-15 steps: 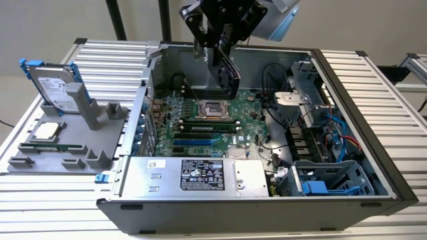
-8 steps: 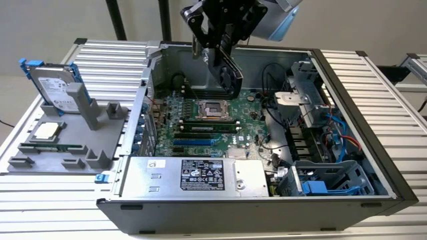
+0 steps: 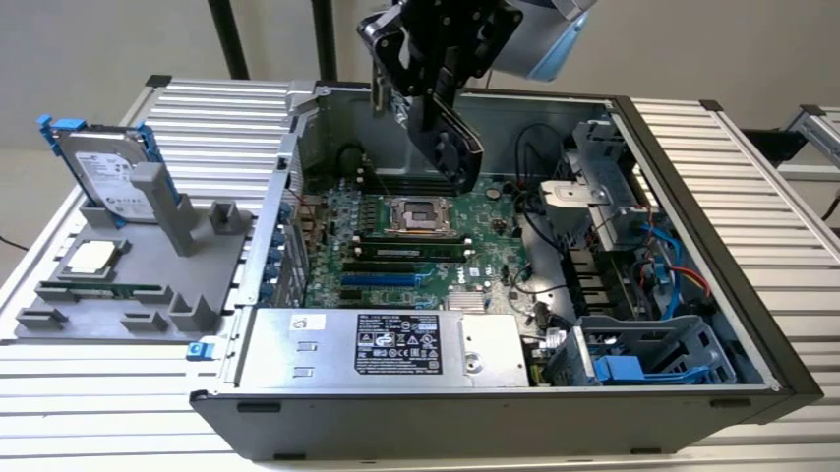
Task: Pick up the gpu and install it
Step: 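Insert the gpu into the slot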
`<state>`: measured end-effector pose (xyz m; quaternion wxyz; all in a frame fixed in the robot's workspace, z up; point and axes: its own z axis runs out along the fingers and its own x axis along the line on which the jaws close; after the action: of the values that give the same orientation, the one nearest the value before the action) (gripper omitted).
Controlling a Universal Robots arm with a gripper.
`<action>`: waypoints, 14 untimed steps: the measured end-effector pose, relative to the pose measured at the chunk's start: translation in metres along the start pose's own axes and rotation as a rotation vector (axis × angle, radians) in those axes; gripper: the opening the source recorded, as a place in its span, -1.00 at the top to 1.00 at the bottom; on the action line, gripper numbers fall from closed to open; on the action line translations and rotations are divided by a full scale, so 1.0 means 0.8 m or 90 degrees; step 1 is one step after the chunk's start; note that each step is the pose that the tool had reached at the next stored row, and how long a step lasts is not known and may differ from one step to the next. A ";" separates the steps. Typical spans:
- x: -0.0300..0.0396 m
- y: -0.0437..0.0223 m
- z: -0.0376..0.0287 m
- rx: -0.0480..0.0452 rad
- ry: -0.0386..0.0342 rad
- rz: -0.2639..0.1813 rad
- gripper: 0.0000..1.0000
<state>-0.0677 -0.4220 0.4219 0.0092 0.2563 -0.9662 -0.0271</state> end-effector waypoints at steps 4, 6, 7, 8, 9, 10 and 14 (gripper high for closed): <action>0.0000 0.0000 0.0000 0.0001 0.0017 -0.030 1.00; 0.0000 0.0000 0.0000 0.0002 0.0026 -0.045 1.00; 0.0000 0.0000 0.0000 0.0002 0.0031 -0.053 1.00; 0.0000 0.0000 0.0000 0.0003 0.0035 -0.060 1.00; 0.0000 0.0000 0.0000 0.0003 0.0039 -0.068 1.00; 0.0000 0.0000 0.0000 0.0003 0.0044 -0.076 1.00; 0.0000 0.0000 0.0000 0.0004 0.0061 -0.108 1.00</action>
<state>-0.0678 -0.4220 0.4219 0.0114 0.3372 -0.9410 -0.0262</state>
